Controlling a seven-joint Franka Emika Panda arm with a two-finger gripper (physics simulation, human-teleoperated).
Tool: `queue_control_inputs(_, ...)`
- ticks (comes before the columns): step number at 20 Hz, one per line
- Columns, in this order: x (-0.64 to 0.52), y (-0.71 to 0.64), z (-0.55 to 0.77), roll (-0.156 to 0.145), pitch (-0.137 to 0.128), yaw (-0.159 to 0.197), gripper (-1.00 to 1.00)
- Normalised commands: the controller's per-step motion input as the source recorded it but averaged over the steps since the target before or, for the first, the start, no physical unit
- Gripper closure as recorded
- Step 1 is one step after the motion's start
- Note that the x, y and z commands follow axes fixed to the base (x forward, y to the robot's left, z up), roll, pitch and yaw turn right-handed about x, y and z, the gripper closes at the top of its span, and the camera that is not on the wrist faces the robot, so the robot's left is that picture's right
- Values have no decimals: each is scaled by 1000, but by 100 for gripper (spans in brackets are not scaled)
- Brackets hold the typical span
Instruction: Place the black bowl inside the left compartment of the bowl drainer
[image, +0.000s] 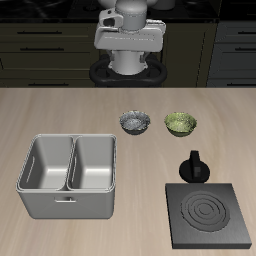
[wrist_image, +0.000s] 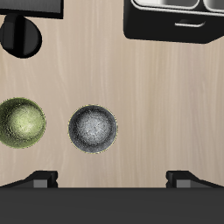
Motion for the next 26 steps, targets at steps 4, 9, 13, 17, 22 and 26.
queue_control_inputs(4,28,-40,-41,-30,10,11,-100)
queue_control_inputs(9,54,-39,-236,-19,29,9,-100)
queue_control_inputs(13,44,-57,-355,-10,54,18,-100)
queue_control_inputs(17,52,-41,-426,-17,51,-1,-100)
queue_control_inputs(22,89,49,-543,8,74,-4,-100)
queue_control_inputs(26,71,25,-316,39,32,-32,-100)
